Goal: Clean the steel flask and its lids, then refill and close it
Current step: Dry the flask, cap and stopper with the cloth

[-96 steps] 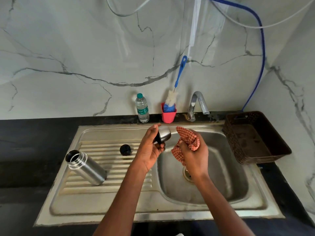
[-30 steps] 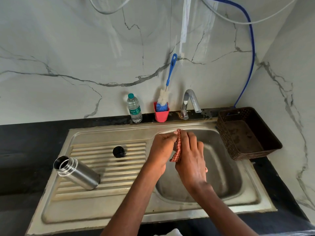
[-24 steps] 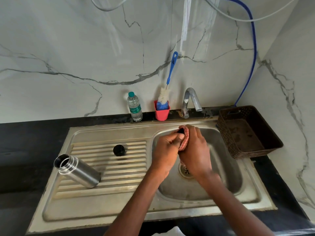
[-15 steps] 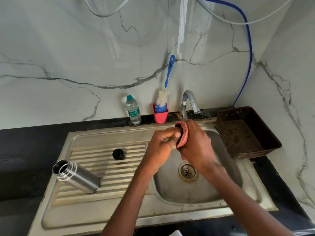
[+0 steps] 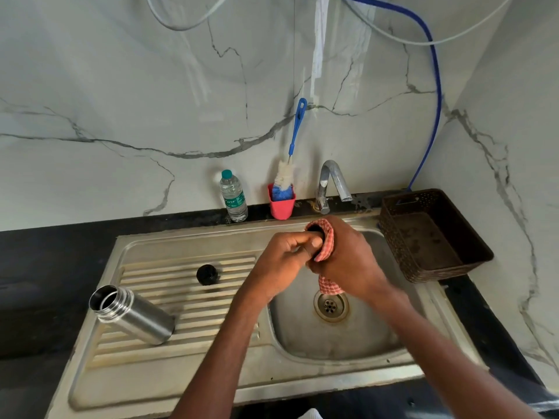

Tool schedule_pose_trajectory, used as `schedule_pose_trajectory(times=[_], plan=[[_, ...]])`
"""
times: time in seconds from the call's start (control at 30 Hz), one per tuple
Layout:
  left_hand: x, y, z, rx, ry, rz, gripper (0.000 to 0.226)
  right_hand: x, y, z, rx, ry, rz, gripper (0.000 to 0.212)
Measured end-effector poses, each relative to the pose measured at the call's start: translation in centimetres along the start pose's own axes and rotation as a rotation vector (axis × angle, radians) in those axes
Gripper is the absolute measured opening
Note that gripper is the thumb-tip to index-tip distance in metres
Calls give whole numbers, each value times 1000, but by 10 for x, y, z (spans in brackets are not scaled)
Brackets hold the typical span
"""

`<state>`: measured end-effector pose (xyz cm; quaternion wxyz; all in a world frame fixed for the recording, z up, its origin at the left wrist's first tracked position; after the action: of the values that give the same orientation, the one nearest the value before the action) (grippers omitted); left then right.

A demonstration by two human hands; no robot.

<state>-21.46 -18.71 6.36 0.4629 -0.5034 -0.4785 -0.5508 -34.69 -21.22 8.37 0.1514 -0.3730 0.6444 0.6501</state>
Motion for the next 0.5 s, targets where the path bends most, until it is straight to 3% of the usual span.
schedule_pose_trajectory(times=[0.1,0.2,0.27,0.4,0.43,0.5], plan=[[-13,-6,-3,152,258,227,37,-6,-12,15,239,88,219,58],[-11,-15,-3,178,107,87,20,-4,-14,19,345,58,153,52],[-2,-9,-2,126,-19,-33,21,-3,-5,14,290,29,9,49],[16,1,-1,-127,-147,-181,19,-5,4,2,-119,-48,-250,65],[18,4,-1,-137,-121,-155,19,-8,5,3,-101,-37,-244,64],[16,5,-1,-76,9,-3,23,-16,8,7,99,43,-84,59]])
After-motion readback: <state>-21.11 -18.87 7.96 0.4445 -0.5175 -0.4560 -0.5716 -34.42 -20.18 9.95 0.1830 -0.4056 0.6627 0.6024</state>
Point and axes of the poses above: each hand's wrist, its own z-axis away from the middle knuckle, its own y-axis out of the back of the hand, x = y × z, the point moved 7 cm from there along -z, towards the middle knuckle
